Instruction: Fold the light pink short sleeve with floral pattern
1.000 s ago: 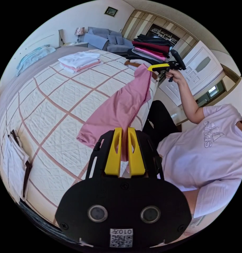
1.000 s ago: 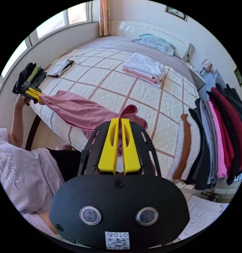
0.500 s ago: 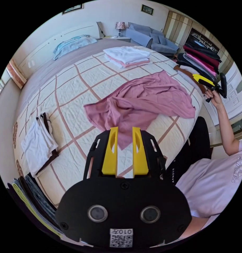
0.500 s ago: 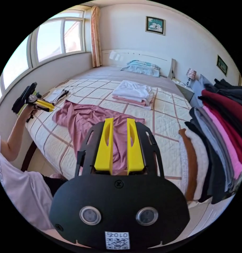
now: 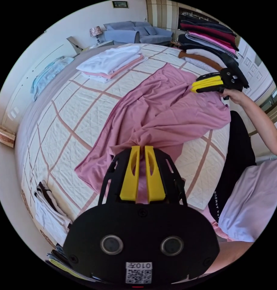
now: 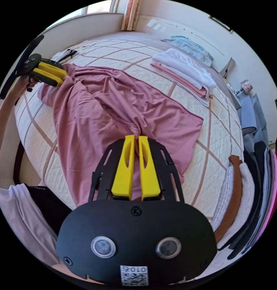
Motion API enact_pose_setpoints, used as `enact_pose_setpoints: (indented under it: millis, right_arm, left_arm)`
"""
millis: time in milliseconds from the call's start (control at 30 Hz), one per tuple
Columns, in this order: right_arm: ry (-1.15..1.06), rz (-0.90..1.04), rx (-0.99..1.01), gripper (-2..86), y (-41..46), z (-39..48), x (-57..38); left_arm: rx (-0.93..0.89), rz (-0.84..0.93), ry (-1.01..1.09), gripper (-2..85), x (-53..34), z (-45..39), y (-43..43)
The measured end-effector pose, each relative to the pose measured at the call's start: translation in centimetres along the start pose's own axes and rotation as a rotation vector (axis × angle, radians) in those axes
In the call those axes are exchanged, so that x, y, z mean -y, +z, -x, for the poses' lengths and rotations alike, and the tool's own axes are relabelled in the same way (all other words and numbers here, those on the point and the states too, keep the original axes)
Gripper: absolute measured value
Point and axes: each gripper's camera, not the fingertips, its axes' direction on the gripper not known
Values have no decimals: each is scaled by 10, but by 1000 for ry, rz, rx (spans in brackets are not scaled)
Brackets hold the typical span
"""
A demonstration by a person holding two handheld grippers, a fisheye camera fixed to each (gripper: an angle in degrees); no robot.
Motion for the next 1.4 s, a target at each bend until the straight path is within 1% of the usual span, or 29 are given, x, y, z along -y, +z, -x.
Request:
enact_pose_setpoints:
  millis: [67,167,233,300,333,367,400,433,467,500,533,567,600,633,700,733,767,800,867,967,1000,1033,1100,1133,1233,1333,1400]
  right_arm:
    - [12,-43,17,27,-19,-1,-10]
    - [19,-75,-29,25,-45,-3,-38]
    - [20,-103,-44,25,-59,-3,-65]
    - [11,-124,-14,26,-63,-1,-82]
    - [12,-134,-8,27,-64,1,-90]
    - [14,-143,-2,28,-65,2,-93]
    - [19,-177,22,30,-68,4,-98]
    - [20,-222,57,32,-73,6,-100]
    - [15,-244,78,36,-75,8,-100]
    - [-10,-280,127,42,-76,11,-98]
    - [-43,-289,167,50,-74,15,-94]
    - [-58,-280,176,54,-71,17,-91]
    - [-88,-253,180,61,-67,23,-85]
    - [-130,-232,179,69,-65,30,-80]
    - [-195,-228,154,82,-68,41,-74]
    - [-217,-239,130,91,-73,45,-70]
    - [-224,-244,119,94,-75,46,-67]
    - [-240,-242,104,101,-78,47,-59]
    - [-276,-200,91,103,-74,47,-42]
    - [-336,-54,130,84,-49,46,-16]
    - [-377,14,180,64,-43,48,-12]
    - [-388,38,195,39,-46,51,-14]
    - [-357,-13,110,31,-62,53,-28]
    - [-357,-52,69,30,-77,56,-44]
    - [-355,-120,36,30,-124,57,-95]
    - [-373,-238,105,31,-168,61,-154]
    - [-368,-261,140,31,-179,66,-179]
  left_arm:
    - [14,-74,-53,18,-18,-2,-17]
    - [-34,-193,-58,4,-59,-20,-49]
    - [-109,-275,-6,1,-86,-41,-69]
    - [-288,-338,103,0,-115,-78,-83]
    - [-344,-338,141,0,-120,-89,-83]
    - [-414,-291,215,1,-128,-115,-78]
    - [-433,-206,302,3,-136,-143,-68]
    - [-441,-158,335,4,-141,-155,-61]
    - [-479,-54,354,8,-149,-170,-42]
    - [-496,35,283,16,-155,-170,-22]
    - [-496,63,229,22,-158,-166,-14]
    - [-506,79,149,33,-166,-160,-5]
    - [-516,36,117,45,-174,-157,-12]
    - [-508,-4,108,50,-177,-156,-20]
    - [-434,-194,80,70,-189,-151,-62]
    - [-401,-233,64,75,-192,-149,-71]
    - [-309,-281,17,85,-197,-143,-83]
    - [-208,-280,-13,93,-198,-138,-85]
    - [-129,-221,-22,103,-193,-131,-72]
    - [-151,-116,13,107,-184,-128,-39]
    - [-125,-78,26,103,-182,-133,-29]
    - [-101,-76,29,100,-182,-136,-27]
    - [-9,-104,-24,81,-190,-142,-34]
    - [-1,-111,-30,76,-192,-143,-38]
    - [13,-193,-46,71,-214,-151,-62]
    - [90,-217,-64,96,-232,-162,-69]
    - [140,-219,17,114,-232,-180,-61]
